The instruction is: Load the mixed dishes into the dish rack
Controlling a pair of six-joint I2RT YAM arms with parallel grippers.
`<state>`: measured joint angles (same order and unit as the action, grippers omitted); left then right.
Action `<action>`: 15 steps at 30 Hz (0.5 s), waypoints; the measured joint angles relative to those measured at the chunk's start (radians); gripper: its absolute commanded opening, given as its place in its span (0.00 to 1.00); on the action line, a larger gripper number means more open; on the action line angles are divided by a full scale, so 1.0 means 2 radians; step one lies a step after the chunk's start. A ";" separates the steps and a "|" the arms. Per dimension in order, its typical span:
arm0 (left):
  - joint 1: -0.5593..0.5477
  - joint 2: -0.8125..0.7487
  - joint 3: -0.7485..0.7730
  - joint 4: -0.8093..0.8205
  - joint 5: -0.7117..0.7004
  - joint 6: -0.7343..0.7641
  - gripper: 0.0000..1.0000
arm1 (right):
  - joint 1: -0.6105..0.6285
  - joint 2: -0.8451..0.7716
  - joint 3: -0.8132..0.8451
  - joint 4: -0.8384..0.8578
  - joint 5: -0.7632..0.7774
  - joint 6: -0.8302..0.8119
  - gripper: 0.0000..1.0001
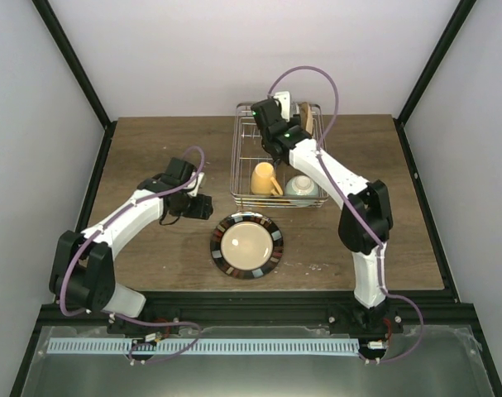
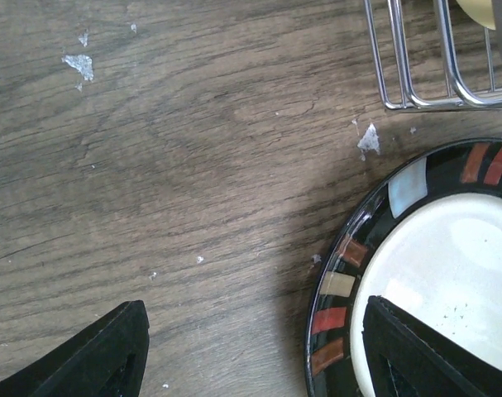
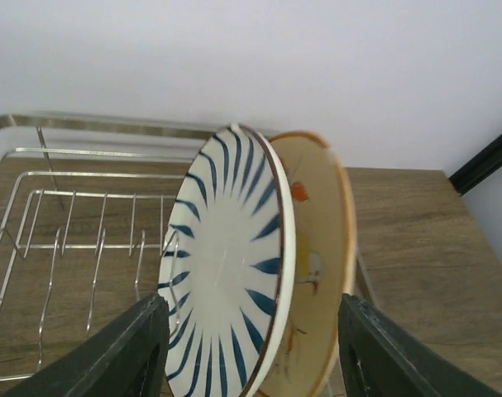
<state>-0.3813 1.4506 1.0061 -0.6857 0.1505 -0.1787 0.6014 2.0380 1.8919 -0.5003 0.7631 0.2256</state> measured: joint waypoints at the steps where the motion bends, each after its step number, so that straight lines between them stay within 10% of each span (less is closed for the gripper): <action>1: 0.000 0.002 0.000 -0.001 0.001 0.000 0.73 | 0.001 -0.008 0.000 -0.005 0.004 0.000 0.56; 15: 0.000 0.081 0.000 -0.045 0.029 0.002 0.73 | 0.032 -0.327 -0.189 -0.060 -0.016 0.056 0.54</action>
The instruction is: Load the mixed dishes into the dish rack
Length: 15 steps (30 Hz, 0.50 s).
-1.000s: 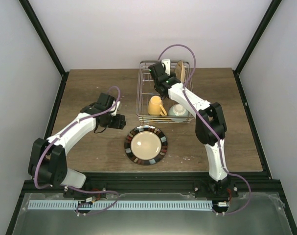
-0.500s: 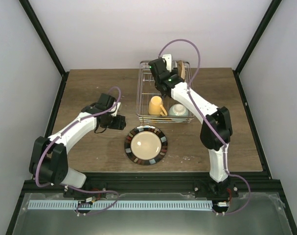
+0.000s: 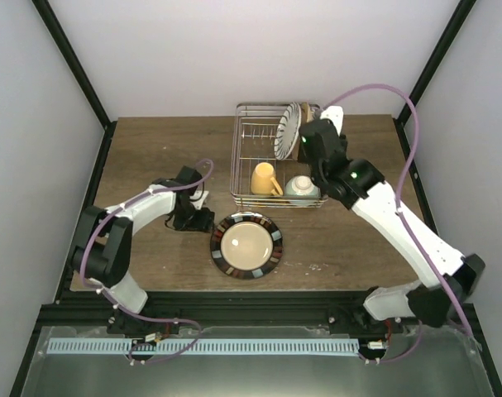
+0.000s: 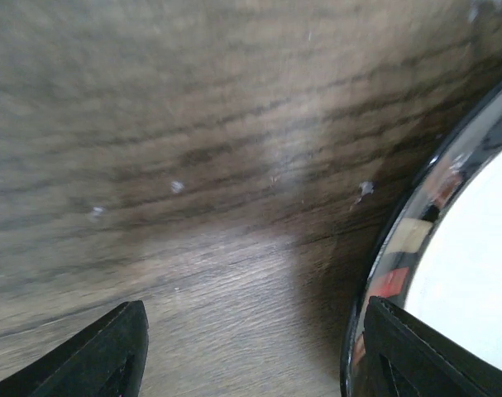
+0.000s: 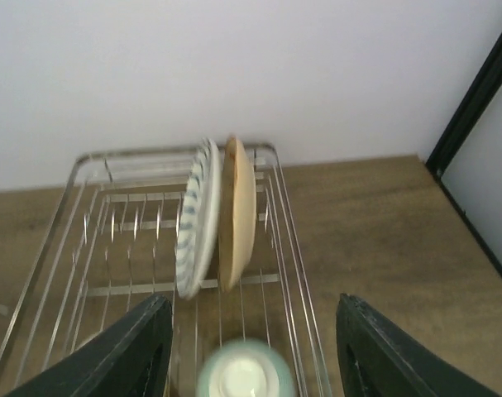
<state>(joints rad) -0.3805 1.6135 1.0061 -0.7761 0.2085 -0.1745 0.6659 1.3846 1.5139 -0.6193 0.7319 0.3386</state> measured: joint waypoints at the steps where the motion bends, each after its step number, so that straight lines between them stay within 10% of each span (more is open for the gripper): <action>1: 0.000 0.010 0.000 -0.003 0.007 0.000 0.73 | 0.000 -0.014 -0.012 -0.010 -0.007 0.010 0.55; 15: -0.006 0.074 0.025 -0.015 0.061 0.002 0.72 | 0.004 -0.088 -0.251 -0.133 -0.179 0.153 0.56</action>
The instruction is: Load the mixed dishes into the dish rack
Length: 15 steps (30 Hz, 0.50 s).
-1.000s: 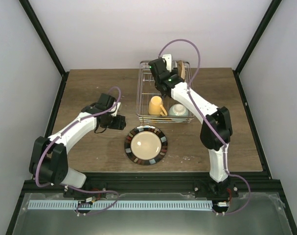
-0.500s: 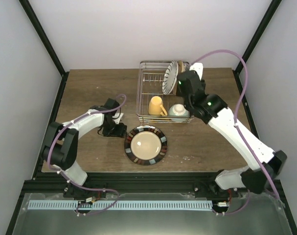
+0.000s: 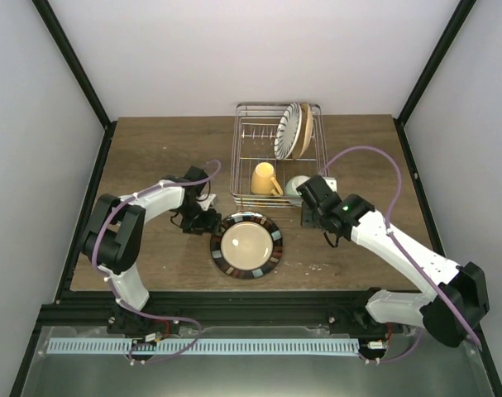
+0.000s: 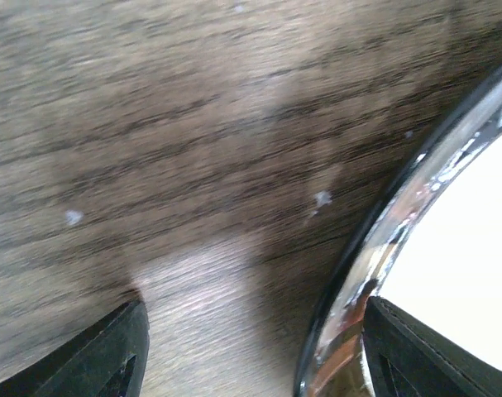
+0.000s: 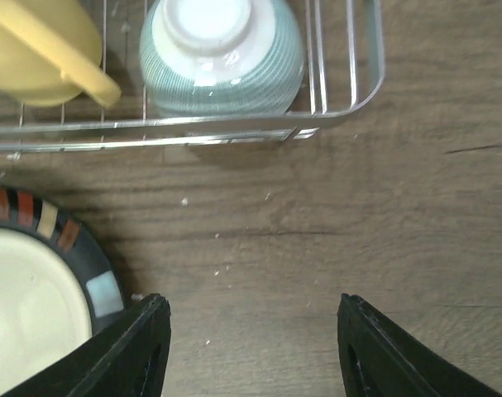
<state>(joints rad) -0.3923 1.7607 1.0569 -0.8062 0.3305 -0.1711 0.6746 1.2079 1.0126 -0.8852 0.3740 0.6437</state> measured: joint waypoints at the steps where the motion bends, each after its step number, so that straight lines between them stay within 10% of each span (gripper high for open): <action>1: -0.003 0.003 0.004 0.000 0.001 0.000 0.72 | 0.000 -0.004 -0.009 0.003 -0.010 0.002 0.56; 6: -0.016 0.018 0.020 0.000 0.006 0.001 0.70 | 0.001 -0.010 -0.058 0.051 -0.070 0.001 0.57; 15: -0.027 0.035 0.027 0.010 0.036 0.012 0.30 | 0.001 0.026 -0.115 0.145 -0.179 -0.011 0.57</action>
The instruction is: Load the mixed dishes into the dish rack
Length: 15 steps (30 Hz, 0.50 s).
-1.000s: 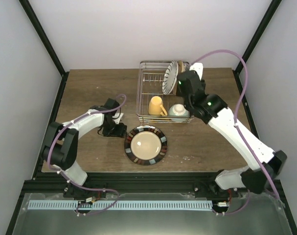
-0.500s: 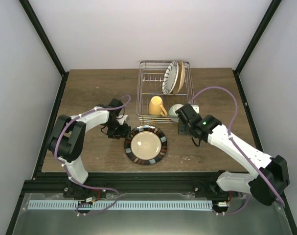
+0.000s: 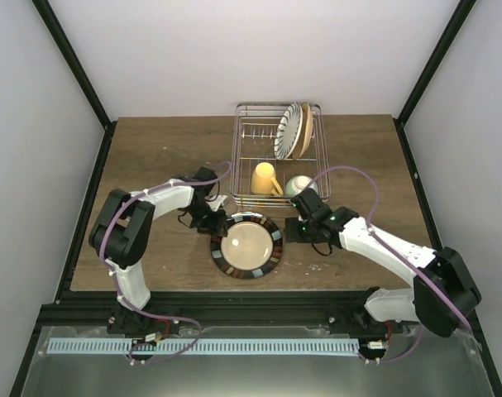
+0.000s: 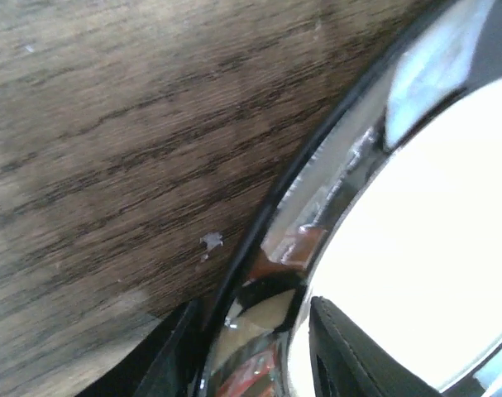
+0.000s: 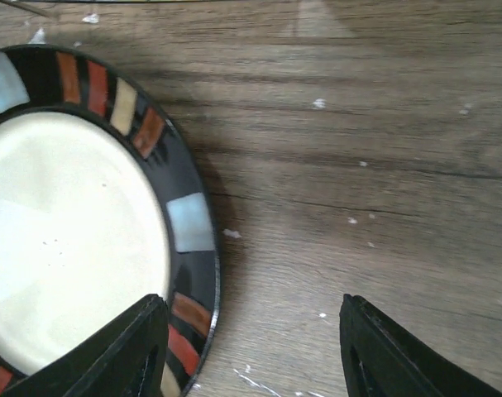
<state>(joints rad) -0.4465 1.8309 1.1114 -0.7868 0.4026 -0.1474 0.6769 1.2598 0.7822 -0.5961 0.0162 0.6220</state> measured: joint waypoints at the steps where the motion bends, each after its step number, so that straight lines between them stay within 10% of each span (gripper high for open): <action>1: -0.002 0.002 -0.001 0.002 0.006 0.001 0.26 | 0.000 0.004 0.000 0.006 -0.006 -0.001 0.57; 7: -0.011 0.007 -0.018 0.028 0.112 0.011 0.00 | 0.000 0.013 -0.003 0.040 -0.029 -0.008 0.57; 15: -0.017 -0.019 -0.068 0.078 0.173 -0.009 0.00 | 0.000 -0.014 -0.044 0.055 -0.042 -0.001 0.66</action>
<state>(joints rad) -0.4812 1.7927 0.9745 -0.6304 0.7483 -0.1650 0.6769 1.2320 0.6937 -0.4870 -0.0673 0.6193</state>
